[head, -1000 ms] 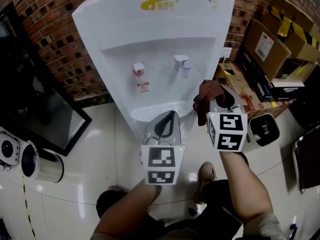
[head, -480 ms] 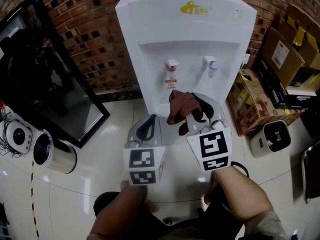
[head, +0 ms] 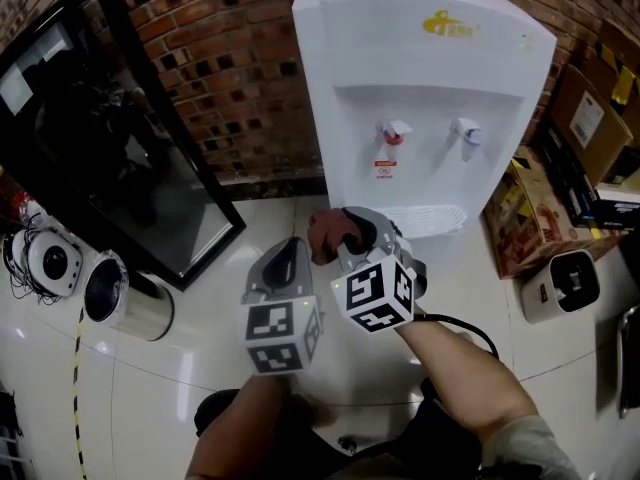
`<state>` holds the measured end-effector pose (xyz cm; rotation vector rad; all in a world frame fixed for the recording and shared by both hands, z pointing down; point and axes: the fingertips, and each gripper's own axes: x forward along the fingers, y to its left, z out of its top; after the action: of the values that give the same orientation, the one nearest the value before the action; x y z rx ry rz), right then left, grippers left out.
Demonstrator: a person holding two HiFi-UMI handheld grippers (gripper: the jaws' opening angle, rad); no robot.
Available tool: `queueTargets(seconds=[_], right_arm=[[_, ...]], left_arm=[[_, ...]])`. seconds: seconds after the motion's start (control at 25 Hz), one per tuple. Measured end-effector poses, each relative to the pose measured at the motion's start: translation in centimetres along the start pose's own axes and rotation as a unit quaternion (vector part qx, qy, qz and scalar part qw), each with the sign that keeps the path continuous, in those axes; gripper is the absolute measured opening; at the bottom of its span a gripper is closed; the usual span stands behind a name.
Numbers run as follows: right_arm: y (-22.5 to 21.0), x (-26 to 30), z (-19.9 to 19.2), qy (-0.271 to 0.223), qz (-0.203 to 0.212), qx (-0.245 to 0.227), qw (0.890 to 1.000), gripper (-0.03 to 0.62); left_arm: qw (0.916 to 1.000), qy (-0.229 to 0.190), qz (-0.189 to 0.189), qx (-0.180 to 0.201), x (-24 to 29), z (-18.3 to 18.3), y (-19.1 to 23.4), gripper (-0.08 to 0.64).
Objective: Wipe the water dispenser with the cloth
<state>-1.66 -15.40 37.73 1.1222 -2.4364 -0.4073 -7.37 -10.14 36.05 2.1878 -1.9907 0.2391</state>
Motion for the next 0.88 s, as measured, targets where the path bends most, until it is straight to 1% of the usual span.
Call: queueTargets(seconds=[0.16, 0.4, 0.56, 0.76, 0.88], right_arm=[[-1.0, 1.2, -1.5, 0.020, -0.014, 0.006, 1.000, 0.081], [-2.4, 0.9, -2.0, 0.026, -0.027, 0.013, 0.999, 0.083], [-4.5, 0.5, -3.0, 0.040, -0.049, 0.037, 0.997, 0.083], [-7.5, 0.1, -4.5, 0.058, -0.076, 0.056, 0.994, 0.083], [-8.4, -0.1, -5.0, 0.066, -0.080, 0.052, 0.993, 0.080]], left_arm=[[0.9999, 0.002, -0.011, -0.005, 0.5, 0.0, -0.4, 0.000], [0.9995, -0.001, -0.032, 0.000, 1.3, 0.3, -2.2, 0.000], [0.9989, 0.006, -0.044, 0.015, 1.7, 0.1, -3.8, 0.000], [0.9981, 0.013, -0.057, 0.018, 2.1, -0.4, -5.4, 0.000], [0.9978, 0.013, -0.064, 0.016, 2.6, -0.4, -6.4, 0.000]])
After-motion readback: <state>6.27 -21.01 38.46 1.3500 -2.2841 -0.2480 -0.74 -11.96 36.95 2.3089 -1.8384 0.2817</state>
